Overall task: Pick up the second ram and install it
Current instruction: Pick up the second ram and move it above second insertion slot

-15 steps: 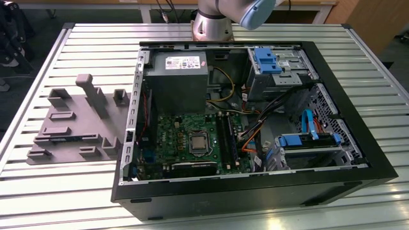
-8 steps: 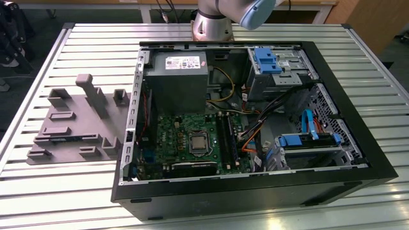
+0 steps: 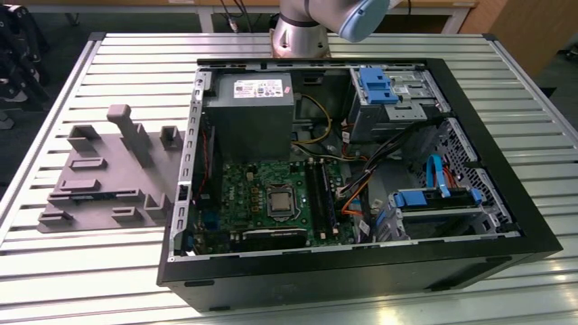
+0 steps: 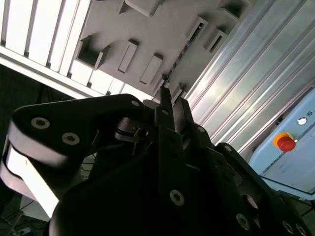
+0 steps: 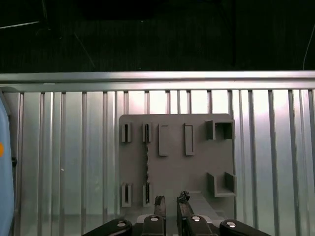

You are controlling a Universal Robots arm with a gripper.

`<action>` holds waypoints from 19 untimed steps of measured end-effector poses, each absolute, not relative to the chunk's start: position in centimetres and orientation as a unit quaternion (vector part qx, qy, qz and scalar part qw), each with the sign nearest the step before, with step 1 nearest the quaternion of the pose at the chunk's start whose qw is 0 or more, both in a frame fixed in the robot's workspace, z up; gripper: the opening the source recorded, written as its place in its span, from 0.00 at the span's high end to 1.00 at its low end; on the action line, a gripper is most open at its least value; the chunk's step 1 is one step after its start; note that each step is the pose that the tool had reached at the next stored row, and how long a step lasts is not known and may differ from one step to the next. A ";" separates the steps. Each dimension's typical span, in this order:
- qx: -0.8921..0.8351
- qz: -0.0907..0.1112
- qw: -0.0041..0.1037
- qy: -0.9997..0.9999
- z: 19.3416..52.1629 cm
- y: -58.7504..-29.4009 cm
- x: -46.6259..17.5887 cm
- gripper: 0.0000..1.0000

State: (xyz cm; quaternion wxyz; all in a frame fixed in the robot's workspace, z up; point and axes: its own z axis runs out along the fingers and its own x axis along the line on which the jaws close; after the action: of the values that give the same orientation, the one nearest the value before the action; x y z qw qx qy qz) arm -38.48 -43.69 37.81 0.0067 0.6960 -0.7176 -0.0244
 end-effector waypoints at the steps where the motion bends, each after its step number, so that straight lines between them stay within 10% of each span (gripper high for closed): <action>1: 0.696 -0.024 0.007 -0.718 37.7 -43.7 -38.5 0.75; 19: 0.696 -0.024 0.007 -0.718 36.0 -43.9 -38.5 0.62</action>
State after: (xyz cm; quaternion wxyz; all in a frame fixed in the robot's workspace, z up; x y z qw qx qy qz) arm -38.48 -43.87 36.02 0.0067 0.6961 -0.7175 -0.0244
